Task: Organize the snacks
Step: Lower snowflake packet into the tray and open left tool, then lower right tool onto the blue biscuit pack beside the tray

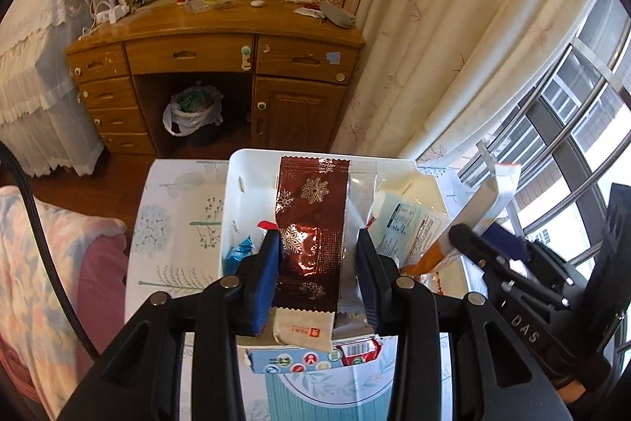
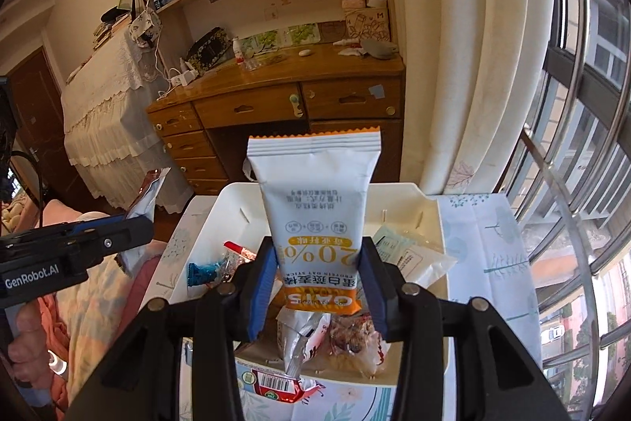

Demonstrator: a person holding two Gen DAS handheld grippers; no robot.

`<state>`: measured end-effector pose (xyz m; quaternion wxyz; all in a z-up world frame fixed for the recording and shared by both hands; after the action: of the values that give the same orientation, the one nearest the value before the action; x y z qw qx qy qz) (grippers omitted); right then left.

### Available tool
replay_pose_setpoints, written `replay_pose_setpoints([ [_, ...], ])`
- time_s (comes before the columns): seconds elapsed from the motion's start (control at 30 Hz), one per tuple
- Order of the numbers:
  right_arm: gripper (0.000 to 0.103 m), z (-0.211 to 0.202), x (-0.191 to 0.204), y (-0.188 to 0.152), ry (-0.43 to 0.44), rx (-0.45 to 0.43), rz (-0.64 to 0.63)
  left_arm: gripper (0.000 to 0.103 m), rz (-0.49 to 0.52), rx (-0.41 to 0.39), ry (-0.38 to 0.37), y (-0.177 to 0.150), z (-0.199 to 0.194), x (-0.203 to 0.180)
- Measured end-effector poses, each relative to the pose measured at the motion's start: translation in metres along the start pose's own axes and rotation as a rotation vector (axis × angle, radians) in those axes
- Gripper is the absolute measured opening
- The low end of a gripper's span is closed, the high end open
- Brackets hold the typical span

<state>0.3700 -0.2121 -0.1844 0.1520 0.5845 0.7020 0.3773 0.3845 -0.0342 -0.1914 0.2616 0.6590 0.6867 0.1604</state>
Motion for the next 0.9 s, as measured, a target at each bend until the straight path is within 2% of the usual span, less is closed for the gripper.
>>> replay_pose_setpoints([
  [0.03, 0.045, 0.001, -0.001, -0.002, 0.011, 0.009, 0.007, 0.041, -0.004, 0.004, -0.002, 0.000, 0.002, 0.000],
  [0.07, 0.052, 0.002, -0.002, -0.004, 0.016, 0.017, 0.016, 0.053, -0.013, 0.008, -0.001, -0.001, 0.003, 0.001],
  [0.1, 0.060, 0.003, -0.003, -0.006, 0.016, 0.022, 0.022, 0.059, -0.019, 0.005, 0.001, 0.000, 0.002, 0.002],
  [0.17, 0.063, 0.003, -0.004, -0.007, 0.020, 0.021, 0.027, 0.061, -0.024, -0.001, 0.005, 0.000, 0.000, 0.004],
  [0.3, 0.065, 0.000, -0.002, -0.012, 0.027, 0.025, 0.036, 0.071, -0.037, -0.002, 0.008, -0.003, -0.008, 0.008],
  [0.4, 0.069, -0.006, 0.001, -0.014, 0.028, 0.024, 0.042, 0.072, -0.051, -0.003, 0.009, -0.005, -0.017, 0.014],
  [0.7, 0.071, -0.023, 0.013, -0.024, 0.041, 0.028, 0.092, 0.077, -0.069, -0.021, 0.012, -0.020, -0.056, 0.035],
  [0.8, 0.079, -0.030, 0.019, -0.028, 0.050, 0.022, 0.124, 0.080, -0.072, -0.031, 0.006, -0.027, -0.073, 0.043],
  [0.9, 0.080, -0.037, 0.025, -0.033, 0.049, 0.019, 0.149, 0.080, -0.073, -0.031, -0.001, -0.036, -0.086, 0.052],
])
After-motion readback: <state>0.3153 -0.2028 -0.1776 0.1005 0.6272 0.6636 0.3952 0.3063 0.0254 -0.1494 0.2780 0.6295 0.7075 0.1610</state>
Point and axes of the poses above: each gripper's, at about its wrist camera, not at the fingertips, and z roughly the way its jaws point, x to its left, y to its top, the point moved 9 cm from there along z, roughly the way its jaws point, and after that the axes turned 6 degrees about y, right-handed, at the moved point
